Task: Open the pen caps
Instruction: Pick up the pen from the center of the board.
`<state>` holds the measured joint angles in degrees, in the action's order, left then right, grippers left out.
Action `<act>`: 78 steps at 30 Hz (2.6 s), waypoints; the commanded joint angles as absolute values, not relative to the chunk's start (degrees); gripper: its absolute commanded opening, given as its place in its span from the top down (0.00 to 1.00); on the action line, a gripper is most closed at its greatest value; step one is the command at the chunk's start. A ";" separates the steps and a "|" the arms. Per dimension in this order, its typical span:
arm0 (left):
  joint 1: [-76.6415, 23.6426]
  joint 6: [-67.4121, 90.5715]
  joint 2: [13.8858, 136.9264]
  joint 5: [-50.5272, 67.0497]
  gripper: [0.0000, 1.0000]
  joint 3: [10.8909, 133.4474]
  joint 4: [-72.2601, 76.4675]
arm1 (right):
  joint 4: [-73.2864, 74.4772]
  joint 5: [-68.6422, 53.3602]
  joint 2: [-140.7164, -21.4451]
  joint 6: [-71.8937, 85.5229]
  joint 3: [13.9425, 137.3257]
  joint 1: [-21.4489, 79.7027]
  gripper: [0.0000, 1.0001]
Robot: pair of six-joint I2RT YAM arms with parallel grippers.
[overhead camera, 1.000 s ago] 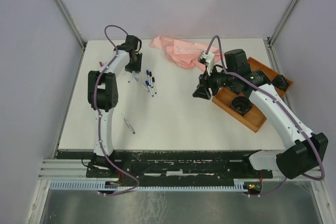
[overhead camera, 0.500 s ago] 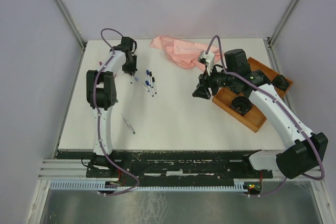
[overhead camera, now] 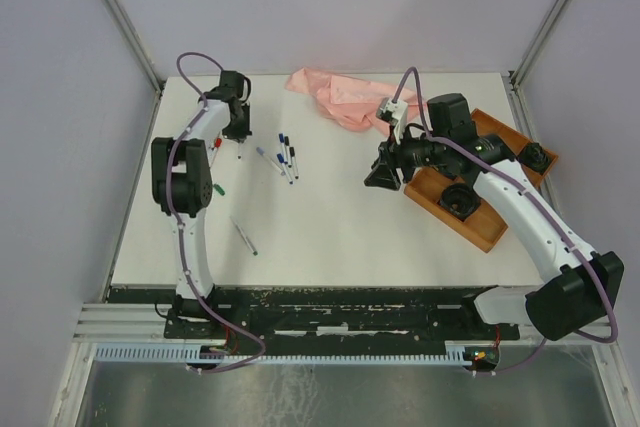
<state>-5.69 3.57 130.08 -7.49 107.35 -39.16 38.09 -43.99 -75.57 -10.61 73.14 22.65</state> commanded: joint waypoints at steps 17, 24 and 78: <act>-25.53 37.85 61.24 8.53 0.97 26.94 39.70 | -8.46 -64.05 -71.07 18.99 53.96 22.47 0.39; -38.18 44.36 55.24 -4.81 0.97 14.60 58.17 | -18.42 -62.90 -71.54 26.53 50.73 24.57 0.29; -44.83 47.54 56.96 -1.65 0.31 34.29 30.38 | 0.19 -52.86 -75.11 12.83 55.65 34.73 1.00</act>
